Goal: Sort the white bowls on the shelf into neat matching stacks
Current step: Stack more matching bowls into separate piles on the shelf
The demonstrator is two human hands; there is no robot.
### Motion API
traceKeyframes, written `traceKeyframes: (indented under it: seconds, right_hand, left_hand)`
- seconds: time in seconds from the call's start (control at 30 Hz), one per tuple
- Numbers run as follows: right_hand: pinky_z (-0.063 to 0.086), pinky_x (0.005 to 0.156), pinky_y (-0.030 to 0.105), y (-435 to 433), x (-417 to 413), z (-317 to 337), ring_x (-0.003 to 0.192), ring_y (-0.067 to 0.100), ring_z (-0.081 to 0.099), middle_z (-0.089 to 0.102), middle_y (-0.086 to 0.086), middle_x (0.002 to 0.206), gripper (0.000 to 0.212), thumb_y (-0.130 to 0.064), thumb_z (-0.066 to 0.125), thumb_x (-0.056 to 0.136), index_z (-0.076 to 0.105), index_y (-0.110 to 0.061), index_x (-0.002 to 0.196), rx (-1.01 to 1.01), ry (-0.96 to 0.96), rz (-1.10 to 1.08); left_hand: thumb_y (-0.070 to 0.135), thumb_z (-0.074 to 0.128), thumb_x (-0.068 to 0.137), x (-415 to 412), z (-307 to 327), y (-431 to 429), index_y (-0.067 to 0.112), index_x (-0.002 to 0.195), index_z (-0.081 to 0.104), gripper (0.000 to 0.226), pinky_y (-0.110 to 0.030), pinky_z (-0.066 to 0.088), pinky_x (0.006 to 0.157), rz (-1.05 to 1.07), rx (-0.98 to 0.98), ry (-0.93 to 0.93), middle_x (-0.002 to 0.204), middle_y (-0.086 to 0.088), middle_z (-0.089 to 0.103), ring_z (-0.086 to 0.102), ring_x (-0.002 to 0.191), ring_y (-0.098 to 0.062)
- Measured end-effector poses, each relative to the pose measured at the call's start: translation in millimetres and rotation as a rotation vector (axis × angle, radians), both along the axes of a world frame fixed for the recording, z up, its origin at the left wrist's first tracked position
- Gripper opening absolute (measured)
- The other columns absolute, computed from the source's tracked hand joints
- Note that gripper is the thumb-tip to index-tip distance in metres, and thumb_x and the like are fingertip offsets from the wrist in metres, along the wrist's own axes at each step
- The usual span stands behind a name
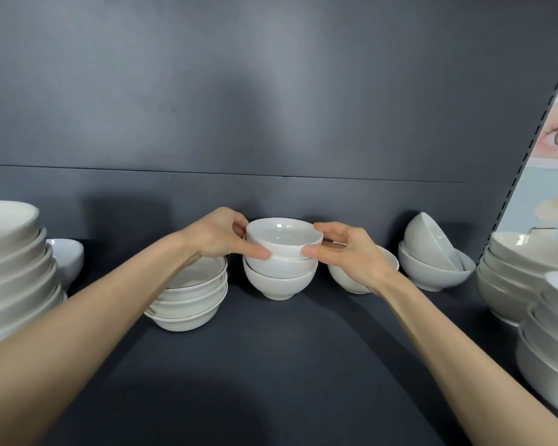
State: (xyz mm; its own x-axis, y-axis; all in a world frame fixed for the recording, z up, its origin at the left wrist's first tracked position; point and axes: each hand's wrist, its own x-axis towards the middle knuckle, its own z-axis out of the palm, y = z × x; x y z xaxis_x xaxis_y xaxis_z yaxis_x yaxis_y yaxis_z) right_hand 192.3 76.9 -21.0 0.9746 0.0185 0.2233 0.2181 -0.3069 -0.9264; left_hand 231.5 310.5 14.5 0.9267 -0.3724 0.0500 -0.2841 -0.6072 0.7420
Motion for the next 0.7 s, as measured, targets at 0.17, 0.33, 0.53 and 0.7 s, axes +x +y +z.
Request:
traceKeyframes:
  seconds: [0.17, 0.33, 0.53, 0.7]
  right_hand:
    - [0.043, 0.069, 0.0, 2.1, -3.1, -0.9, 0.089, -0.014, 0.058, 0.063, -0.005, 0.118, 0.05, -0.017, 0.075, 0.08, 0.055, -0.012, 0.126, -0.109, 0.02, 0.009]
    - [0.048, 0.095, 0.026, 0.4, 0.2, -3.1, 0.106, 0.011, 0.064, 0.059, -0.003, 0.124, 0.096, -0.016, 0.085, 0.067, 0.031, -0.012, 0.146, -0.154, 0.1, 0.033]
    - [0.048, 0.1, 0.034, 3.4, 5.5, -8.3, 0.104, 0.01, 0.064, 0.061, 0.002, 0.124, 0.113, -0.015, 0.091, 0.054, 0.028, -0.014, 0.148, -0.155, 0.061, -0.022]
    - [0.048, 0.099, 0.032, 4.5, 4.6, -7.2, 0.112, 0.015, 0.06, 0.059, 0.002, 0.128, 0.11, -0.008, 0.091, 0.056, 0.03, -0.011, 0.147, -0.137, 0.055, -0.031]
  left_hand:
    - [0.051, 0.084, 0.029, -0.4, 4.5, 2.4, 0.008, 0.102, 0.067, 0.087, -0.048, 0.049, 0.098, -0.026, 0.001, 0.003, 0.104, -0.012, 0.072, 0.066, 0.102, -0.03]
    - [0.048, 0.083, 0.025, -1.5, 4.2, 3.6, 0.007, 0.106, 0.062, 0.092, -0.049, 0.05, 0.095, -0.043, 0.022, 0.005, 0.105, -0.014, 0.071, 0.066, 0.101, -0.031]
    - [0.048, 0.083, 0.025, -2.0, 4.2, 3.9, 0.002, 0.106, 0.061, 0.095, -0.052, 0.049, 0.094, -0.049, 0.033, -0.001, 0.105, -0.021, 0.069, 0.066, 0.092, -0.03]
    - [0.045, 0.085, 0.031, 0.0, 3.5, 5.1, -0.001, 0.105, 0.061, 0.091, -0.045, 0.051, 0.088, -0.046, 0.055, 0.017, 0.104, -0.021, 0.069, 0.063, 0.082, -0.024]
